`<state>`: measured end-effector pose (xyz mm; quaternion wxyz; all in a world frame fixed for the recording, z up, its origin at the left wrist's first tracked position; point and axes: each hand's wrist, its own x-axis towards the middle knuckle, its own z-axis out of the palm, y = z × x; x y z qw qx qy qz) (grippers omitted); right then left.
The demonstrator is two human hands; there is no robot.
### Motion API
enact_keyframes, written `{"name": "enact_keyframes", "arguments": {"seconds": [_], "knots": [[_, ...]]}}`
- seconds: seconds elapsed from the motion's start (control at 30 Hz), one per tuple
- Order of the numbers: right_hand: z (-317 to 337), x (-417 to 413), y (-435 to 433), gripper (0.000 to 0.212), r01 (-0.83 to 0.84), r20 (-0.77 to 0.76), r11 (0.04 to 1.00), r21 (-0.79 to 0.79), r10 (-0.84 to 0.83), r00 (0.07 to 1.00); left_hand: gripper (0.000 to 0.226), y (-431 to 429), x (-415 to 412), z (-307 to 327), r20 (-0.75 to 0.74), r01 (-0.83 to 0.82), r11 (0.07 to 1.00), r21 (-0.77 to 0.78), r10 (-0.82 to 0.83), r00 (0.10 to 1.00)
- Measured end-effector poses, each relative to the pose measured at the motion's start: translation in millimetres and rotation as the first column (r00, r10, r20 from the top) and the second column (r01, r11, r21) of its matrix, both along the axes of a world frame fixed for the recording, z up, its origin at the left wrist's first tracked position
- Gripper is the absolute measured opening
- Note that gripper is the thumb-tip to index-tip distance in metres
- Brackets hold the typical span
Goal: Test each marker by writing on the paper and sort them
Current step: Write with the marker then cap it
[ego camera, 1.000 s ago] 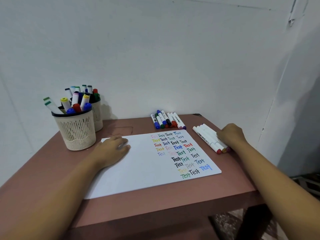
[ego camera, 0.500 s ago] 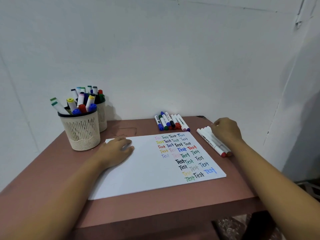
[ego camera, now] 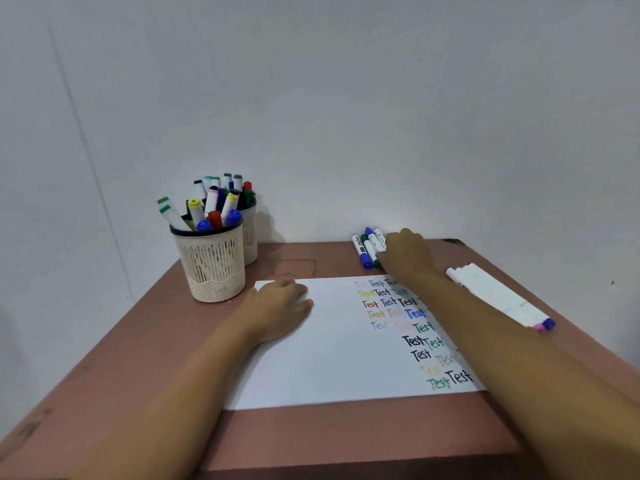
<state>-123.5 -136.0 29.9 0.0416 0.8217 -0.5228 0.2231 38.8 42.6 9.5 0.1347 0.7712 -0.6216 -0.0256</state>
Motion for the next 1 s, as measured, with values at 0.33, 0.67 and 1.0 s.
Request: {"name": "enact_keyframes", "arguments": {"seconds": [0.33, 0.67, 1.0], "knots": [[-10, 14, -9, 0.020, 0.040, -0.089, 0.996, -0.075, -0.047, 0.995, 0.036, -2, 1, -3, -0.017, -0.004, 1.000, 0.000, 0.004, 1.000], [2, 17, -4, 0.014, 0.043, 0.112, 0.984, -0.172, -0.024, 0.993, 0.039, -4, 1, -4, -0.028, -0.014, 1.000, -0.003, 0.014, 1.000], [37, -4, 55, 0.019, -0.217, 0.823, 0.968, 0.130, 0.017, 0.567, 0.052, -5, 2, -2, -0.115, 0.036, 0.928, -0.372, -0.085, 0.990]]}}
